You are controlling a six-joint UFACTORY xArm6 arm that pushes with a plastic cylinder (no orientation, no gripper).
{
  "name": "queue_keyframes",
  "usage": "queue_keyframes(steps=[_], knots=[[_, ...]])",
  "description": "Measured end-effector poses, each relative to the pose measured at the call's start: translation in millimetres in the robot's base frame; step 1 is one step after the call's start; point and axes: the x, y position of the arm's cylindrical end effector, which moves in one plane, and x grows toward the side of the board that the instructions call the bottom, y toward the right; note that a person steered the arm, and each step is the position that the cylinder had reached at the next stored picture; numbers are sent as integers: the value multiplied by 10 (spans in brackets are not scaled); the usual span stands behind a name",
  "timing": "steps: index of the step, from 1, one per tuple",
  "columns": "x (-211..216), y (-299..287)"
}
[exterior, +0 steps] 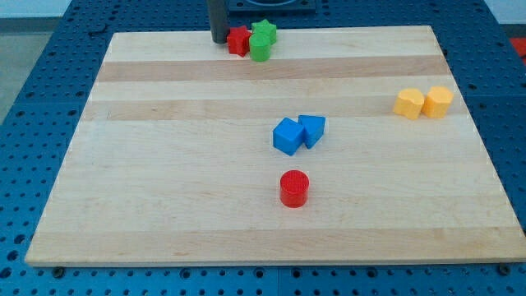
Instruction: Point at red circle
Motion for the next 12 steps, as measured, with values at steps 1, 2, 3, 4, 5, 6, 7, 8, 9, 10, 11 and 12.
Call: queue_keyframes(steps=[1,2,3,4,5,6,7,8,9,10,11,12], knots=[[-59,122],[-48,-77],[286,-563],[828,-897],[1479,-1092],[2239,-1141],[2991,-1141],[3723,-1008],[4093,-620],[4102,-58],[4102,795],[4023,1533]])
